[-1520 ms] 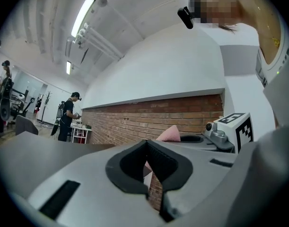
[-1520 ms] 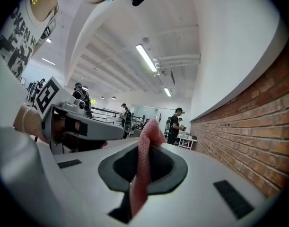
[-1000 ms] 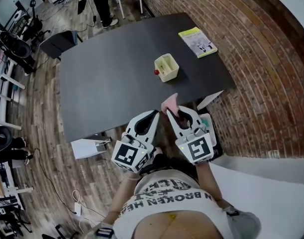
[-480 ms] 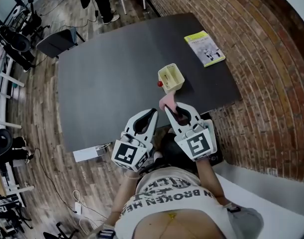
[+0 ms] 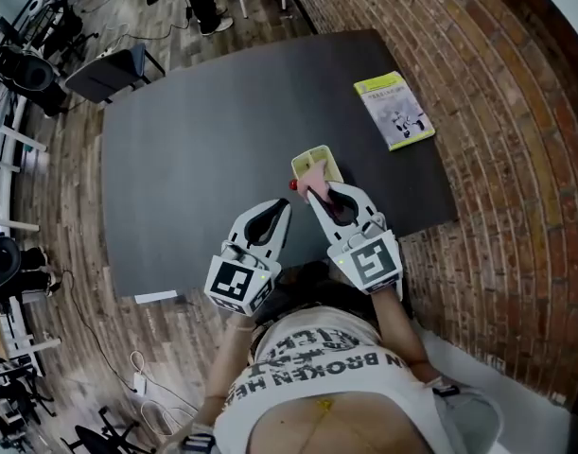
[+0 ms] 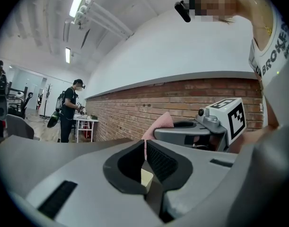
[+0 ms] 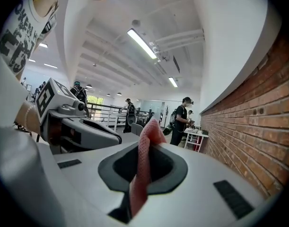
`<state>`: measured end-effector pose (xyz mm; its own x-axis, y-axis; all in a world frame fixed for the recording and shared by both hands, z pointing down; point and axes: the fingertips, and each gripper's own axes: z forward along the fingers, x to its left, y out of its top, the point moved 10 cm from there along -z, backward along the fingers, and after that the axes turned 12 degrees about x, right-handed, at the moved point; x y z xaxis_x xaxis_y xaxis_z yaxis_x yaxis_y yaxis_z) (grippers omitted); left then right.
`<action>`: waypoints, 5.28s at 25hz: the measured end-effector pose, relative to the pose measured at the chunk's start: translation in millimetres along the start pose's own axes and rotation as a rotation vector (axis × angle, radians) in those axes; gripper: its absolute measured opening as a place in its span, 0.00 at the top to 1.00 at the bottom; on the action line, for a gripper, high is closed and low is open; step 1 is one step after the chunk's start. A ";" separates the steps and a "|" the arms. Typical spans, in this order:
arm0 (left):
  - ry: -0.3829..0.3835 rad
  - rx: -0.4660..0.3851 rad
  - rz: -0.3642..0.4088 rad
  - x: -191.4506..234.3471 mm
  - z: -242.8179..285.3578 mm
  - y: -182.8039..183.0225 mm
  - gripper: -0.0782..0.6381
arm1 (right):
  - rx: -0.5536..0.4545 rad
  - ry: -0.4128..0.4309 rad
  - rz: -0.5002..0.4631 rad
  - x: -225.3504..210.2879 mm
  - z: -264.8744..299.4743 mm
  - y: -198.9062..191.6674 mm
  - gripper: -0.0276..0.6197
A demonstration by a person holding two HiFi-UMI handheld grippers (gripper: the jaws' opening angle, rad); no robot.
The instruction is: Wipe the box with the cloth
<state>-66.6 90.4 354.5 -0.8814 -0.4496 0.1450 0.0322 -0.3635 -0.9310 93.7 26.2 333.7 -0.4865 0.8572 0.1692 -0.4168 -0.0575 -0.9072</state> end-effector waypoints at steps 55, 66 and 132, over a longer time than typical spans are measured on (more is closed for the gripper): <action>-0.328 0.713 0.689 49.4 116.5 -133.1 0.84 | 0.290 -0.233 0.222 -22.5 46.4 -62.6 0.93; -0.340 0.717 0.662 74.5 59.5 -151.1 0.84 | 0.294 -0.116 0.166 -10.3 79.4 -56.7 0.93; -0.529 0.709 0.510 96.1 51.3 -126.7 0.86 | 0.584 0.530 -0.410 20.4 160.3 -149.3 0.93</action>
<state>-131.2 51.4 503.5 -0.3689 -0.9263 0.0763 0.7686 -0.3502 -0.5355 22.9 -29.8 534.4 0.1464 0.9836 0.1057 -0.8756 0.1785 -0.4487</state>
